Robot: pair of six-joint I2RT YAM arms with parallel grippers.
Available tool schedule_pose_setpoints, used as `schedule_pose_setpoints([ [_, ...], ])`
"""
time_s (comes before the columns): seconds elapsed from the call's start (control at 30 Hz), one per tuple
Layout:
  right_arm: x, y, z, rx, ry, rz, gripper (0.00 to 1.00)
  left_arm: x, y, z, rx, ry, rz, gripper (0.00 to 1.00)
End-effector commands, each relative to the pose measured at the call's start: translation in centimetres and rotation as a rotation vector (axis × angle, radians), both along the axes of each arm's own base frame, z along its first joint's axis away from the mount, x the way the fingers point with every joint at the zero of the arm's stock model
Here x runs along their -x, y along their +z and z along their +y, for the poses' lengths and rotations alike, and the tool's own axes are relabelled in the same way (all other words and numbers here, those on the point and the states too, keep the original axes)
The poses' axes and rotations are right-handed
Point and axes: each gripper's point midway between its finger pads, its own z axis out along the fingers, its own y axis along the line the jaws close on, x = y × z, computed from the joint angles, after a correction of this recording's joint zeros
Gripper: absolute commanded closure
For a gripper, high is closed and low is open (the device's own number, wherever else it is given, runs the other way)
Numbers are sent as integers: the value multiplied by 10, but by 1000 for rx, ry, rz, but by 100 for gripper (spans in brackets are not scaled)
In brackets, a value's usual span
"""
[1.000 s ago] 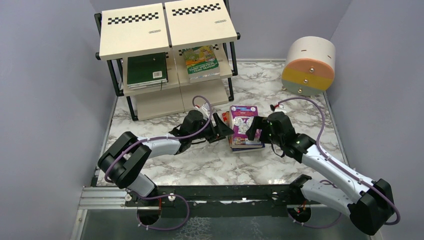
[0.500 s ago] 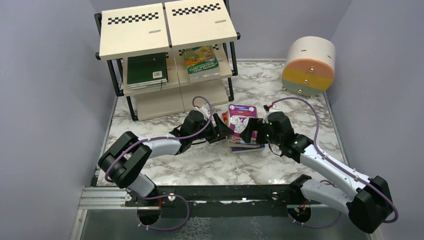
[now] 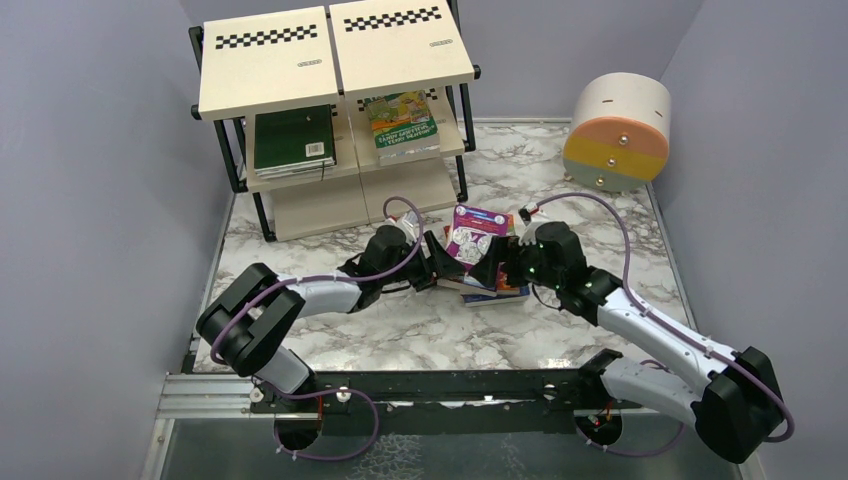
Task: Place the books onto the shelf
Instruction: Pick up the book from the center of the board.
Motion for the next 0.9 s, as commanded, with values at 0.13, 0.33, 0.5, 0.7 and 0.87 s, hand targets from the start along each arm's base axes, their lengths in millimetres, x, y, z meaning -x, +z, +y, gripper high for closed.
schedule_pose_setpoints([
  [0.13, -4, 5, 19, -60, 74, -36, 4, 6, -1, -5, 63, -14, 10, 41],
  [0.33, -7, 4, 20, -57, 68, -34, 4, 5, 0, -5, 86, -1, 15, 47],
  [0.5, -8, 6, 14, -37, 48, -50, 4, 3, 3, 0, 97, 35, 6, 63],
  [0.7, -6, 8, 8, -26, 30, -58, 4, 1, 3, 7, 104, 82, -6, 72],
  [0.87, -8, 17, -1, -2, -5, -88, 4, 4, 8, 10, 135, 94, -14, 96],
])
